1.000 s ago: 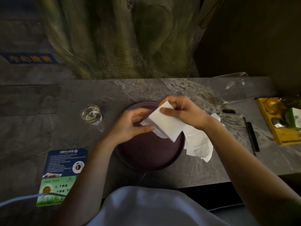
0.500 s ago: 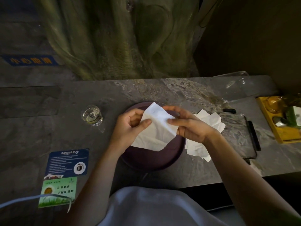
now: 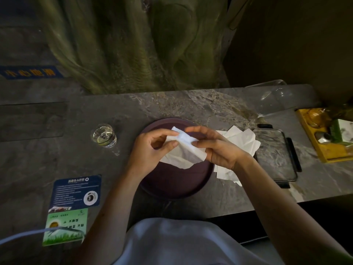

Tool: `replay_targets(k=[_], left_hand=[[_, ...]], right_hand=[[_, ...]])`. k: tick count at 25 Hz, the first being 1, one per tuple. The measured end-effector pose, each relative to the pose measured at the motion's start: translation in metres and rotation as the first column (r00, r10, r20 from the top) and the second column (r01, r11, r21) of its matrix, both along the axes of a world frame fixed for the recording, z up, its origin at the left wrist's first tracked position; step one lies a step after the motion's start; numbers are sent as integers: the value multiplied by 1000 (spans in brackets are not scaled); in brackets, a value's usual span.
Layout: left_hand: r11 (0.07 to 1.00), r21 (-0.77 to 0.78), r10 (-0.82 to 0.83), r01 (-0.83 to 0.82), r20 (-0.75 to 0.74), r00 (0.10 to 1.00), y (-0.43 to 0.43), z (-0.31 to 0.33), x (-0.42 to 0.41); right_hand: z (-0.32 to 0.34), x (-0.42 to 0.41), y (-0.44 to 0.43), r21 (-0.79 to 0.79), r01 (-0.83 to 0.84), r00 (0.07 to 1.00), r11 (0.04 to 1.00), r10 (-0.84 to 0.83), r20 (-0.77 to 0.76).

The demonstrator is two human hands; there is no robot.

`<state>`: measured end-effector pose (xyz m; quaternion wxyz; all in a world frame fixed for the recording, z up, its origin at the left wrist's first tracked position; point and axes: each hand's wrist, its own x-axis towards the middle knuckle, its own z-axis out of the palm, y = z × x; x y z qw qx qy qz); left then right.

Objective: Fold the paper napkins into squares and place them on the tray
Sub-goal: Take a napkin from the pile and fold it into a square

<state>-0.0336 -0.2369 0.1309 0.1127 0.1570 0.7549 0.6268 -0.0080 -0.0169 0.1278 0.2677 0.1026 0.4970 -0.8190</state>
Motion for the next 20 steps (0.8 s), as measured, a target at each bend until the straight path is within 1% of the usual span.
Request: replay_targets(k=[7, 10, 12, 15, 18, 20], left_hand=[[997, -64, 32, -39, -115, 993, -3, -6, -1], [988, -130, 57, -80, -172, 983, -4, -9, -4], [988, -124, 64, -88, -183, 981, -4, -9, -5], [994, -62, 78, -85, -112, 991, -3, -8, -4], [995, -39, 94, -96, -41, 995, -1, -7, -2], [994, -13, 109, -109, -19, 994, 1, -5, -1]], right_hand=[[-4, 2, -4, 54, 24, 1000, 998, -23, -15], [-7, 4, -7, 139, 37, 997, 990, -27, -74], [-9, 6, -8, 217, 37, 991, 975, -8, -133], [-6, 11, -8, 343, 43, 967, 939, 47, -250], [-2, 12, -13, 425, 63, 926, 903, 106, -362], [-3, 12, -16, 500, 125, 891, 857, 125, -436]])
